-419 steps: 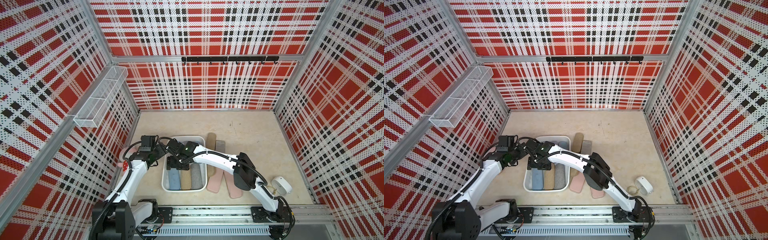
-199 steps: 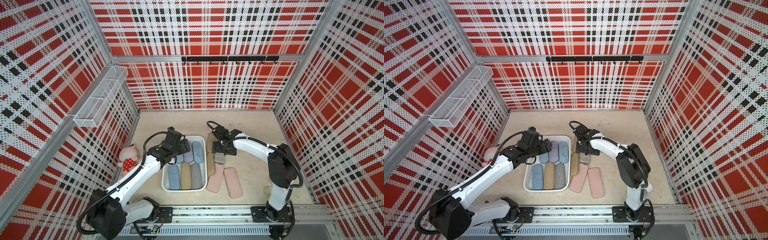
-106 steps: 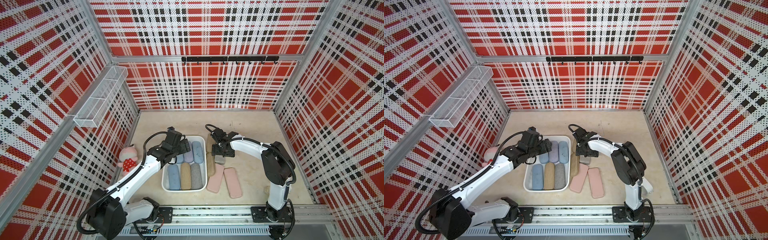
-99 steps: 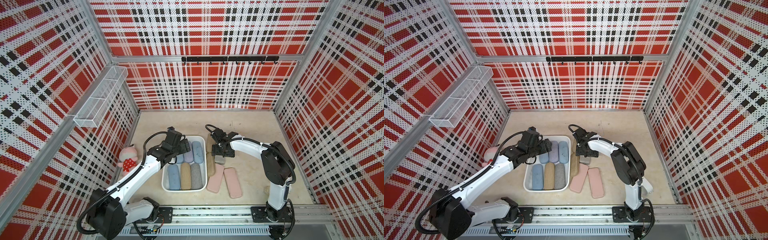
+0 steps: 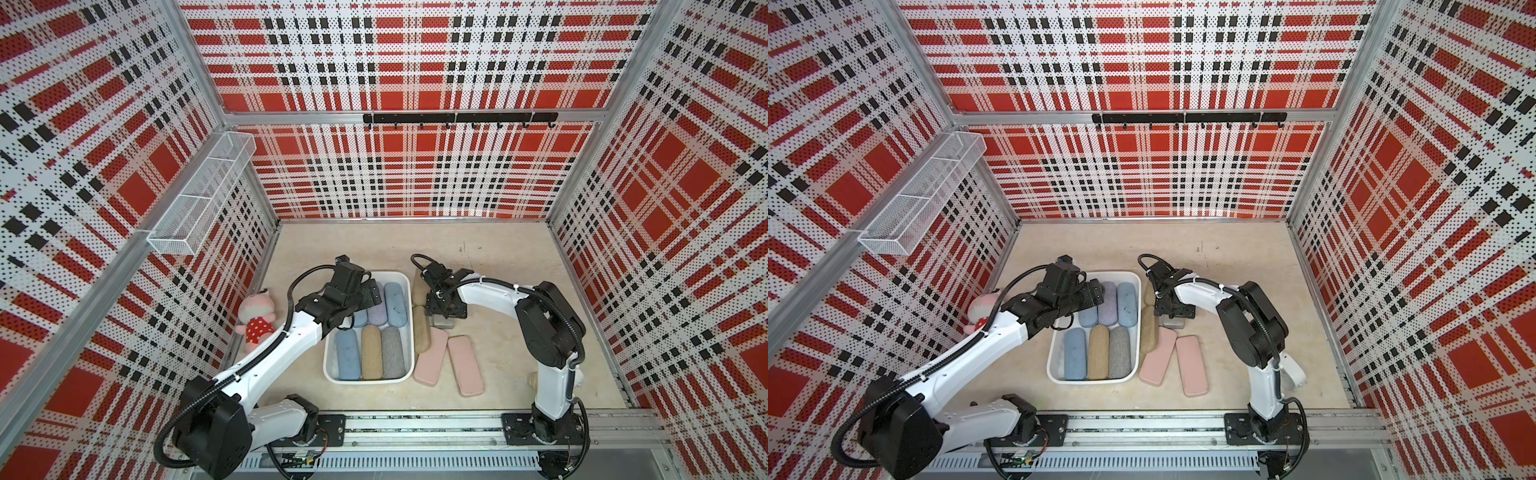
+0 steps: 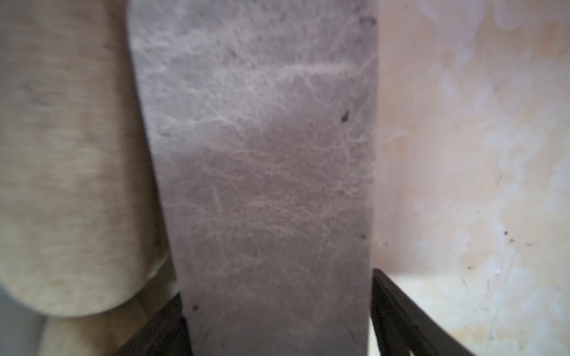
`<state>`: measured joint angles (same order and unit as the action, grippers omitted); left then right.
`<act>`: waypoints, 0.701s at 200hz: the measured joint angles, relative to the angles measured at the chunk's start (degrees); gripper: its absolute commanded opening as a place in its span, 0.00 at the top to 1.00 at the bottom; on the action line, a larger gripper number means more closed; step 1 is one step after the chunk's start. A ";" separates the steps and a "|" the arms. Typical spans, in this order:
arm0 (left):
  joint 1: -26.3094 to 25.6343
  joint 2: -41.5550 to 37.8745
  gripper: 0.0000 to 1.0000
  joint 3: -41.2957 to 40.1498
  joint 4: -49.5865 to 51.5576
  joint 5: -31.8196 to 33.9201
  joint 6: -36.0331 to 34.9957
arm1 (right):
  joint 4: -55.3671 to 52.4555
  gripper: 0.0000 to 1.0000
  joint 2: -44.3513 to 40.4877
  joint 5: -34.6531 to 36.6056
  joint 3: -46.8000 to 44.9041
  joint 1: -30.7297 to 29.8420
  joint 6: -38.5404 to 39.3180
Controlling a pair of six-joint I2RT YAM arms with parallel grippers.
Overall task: Put the glasses cases into the storage boxes
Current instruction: Pick up the glasses case at the center of the board.
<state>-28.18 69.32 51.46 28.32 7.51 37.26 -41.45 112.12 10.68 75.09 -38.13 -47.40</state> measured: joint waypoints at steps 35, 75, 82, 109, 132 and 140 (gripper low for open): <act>-0.04 0.07 0.14 -0.22 -0.31 0.00 0.02 | 0.70 0.29 0.11 1.07 -0.04 0.00 -0.24; -0.04 0.04 0.13 -0.79 -0.48 0.04 0.04 | 0.52 0.37 -0.33 2.56 -0.48 0.02 -0.24; -0.04 0.00 0.13 -0.87 -0.50 0.07 0.04 | 0.15 0.37 -0.61 2.97 -0.66 0.02 -0.24; -0.04 -0.02 0.13 -0.98 -0.48 0.11 0.07 | -3.37 0.37 -2.62 4.22 -0.90 0.07 -0.24; 0.37 -0.04 0.13 -1.01 -0.57 0.26 0.04 | -7.21 0.37 -6.05 4.55 0.61 -0.39 -0.24; 0.61 -0.04 0.13 -1.03 -0.63 0.26 0.04 | -8.76 0.37 -7.21 4.76 2.27 -0.66 -0.26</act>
<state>-27.57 69.28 50.43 27.68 7.77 37.30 -50.22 104.90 15.44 77.36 -38.79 -47.66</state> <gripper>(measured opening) 0.872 0.714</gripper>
